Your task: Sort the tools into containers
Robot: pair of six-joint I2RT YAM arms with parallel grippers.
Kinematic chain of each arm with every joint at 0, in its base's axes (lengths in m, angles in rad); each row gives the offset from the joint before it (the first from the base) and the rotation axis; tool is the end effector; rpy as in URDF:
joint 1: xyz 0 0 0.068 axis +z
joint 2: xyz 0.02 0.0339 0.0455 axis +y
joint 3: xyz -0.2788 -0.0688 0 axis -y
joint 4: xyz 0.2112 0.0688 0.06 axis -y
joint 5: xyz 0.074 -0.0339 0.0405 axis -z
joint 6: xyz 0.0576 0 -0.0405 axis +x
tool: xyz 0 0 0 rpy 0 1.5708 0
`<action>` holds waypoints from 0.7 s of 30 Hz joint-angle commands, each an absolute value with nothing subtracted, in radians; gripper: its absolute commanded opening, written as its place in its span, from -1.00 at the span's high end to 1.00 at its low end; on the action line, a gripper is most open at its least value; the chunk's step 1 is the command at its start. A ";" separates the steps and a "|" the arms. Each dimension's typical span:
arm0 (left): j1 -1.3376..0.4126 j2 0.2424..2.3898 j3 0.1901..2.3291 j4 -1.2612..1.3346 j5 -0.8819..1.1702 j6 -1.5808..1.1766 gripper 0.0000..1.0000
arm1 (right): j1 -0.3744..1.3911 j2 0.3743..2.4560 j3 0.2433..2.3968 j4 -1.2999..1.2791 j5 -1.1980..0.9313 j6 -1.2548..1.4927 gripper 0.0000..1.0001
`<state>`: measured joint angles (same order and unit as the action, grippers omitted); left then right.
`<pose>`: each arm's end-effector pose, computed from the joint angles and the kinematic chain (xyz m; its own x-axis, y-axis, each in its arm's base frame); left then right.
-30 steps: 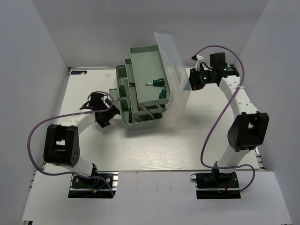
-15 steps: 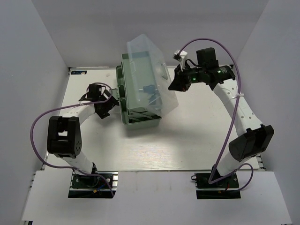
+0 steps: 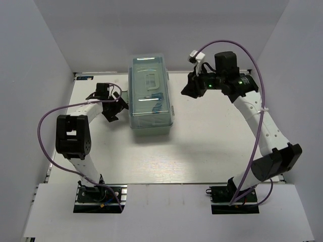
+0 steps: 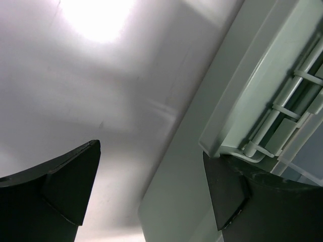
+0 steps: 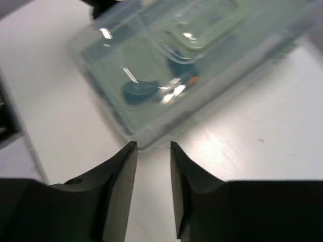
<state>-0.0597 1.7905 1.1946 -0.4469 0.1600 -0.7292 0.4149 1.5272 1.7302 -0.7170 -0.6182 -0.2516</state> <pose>0.3540 -0.0304 0.2037 -0.7356 -0.6150 -0.2840 -0.4708 0.7656 -0.4383 0.2683 0.1547 0.4339 -0.2390 -0.3270 -0.9143 -0.8775 0.4759 0.0592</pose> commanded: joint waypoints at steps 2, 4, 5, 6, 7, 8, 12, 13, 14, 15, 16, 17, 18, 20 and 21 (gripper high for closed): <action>-0.055 1.838 1.308 -0.428 0.186 -0.697 -0.83 | 0.379 1.450 1.610 -0.604 -0.330 -0.253 0.15; -0.055 1.853 1.328 -0.437 0.186 -0.696 -0.83 | 0.370 1.428 1.554 -0.595 -0.302 -0.255 0.03; -0.055 1.853 1.339 -0.452 0.186 -0.686 -0.83 | 0.365 1.410 1.528 -0.592 -0.296 -0.255 -0.05; -0.055 1.853 1.339 -0.475 0.175 -0.686 -0.83 | 0.359 1.404 1.507 -0.594 -0.282 -0.258 -0.10; -0.055 1.853 1.339 -0.491 0.140 -0.686 -0.83 | 0.354 1.402 1.497 -0.592 -0.275 -0.265 -0.22; -0.055 1.815 1.321 -0.508 0.114 -0.686 -0.86 | 0.353 1.390 1.483 -0.589 -0.250 -0.268 -0.29; -0.044 1.636 1.214 -0.557 -0.021 -0.699 -0.91 | 0.334 1.393 1.447 -0.618 -0.206 -0.244 -0.72; -0.035 1.593 1.183 -0.578 -0.072 -0.699 -0.91 | 0.336 1.397 1.442 -0.632 -0.199 -0.236 -0.75; -0.035 1.548 1.169 -0.587 -0.093 -0.699 -0.94 | 0.339 1.400 1.440 -0.641 -0.166 -0.206 -0.81; -0.035 1.504 1.158 -0.597 -0.110 -0.699 -0.98 | 0.339 1.408 1.439 -0.664 -0.126 -0.193 -0.81; -0.035 1.414 1.149 -0.607 -0.148 -0.683 -0.98 | 0.339 1.417 1.437 -0.675 -0.100 -0.180 -0.81; -0.035 1.367 1.134 -0.617 -0.149 -0.666 -0.98 | 0.337 1.423 1.442 -0.683 -0.083 -0.135 -0.81; -0.044 1.320 1.125 -0.617 -0.149 -0.643 -0.98 | 0.339 1.434 1.443 -0.693 -0.034 -0.124 -0.81; -0.057 1.185 1.095 -0.554 -0.118 -0.548 -0.98 | 0.337 1.442 1.450 -0.707 -0.015 -0.095 -0.81; -0.057 1.145 1.085 -0.528 -0.079 -0.511 -0.98 | 0.336 1.443 1.451 -0.722 -0.008 -0.080 -0.81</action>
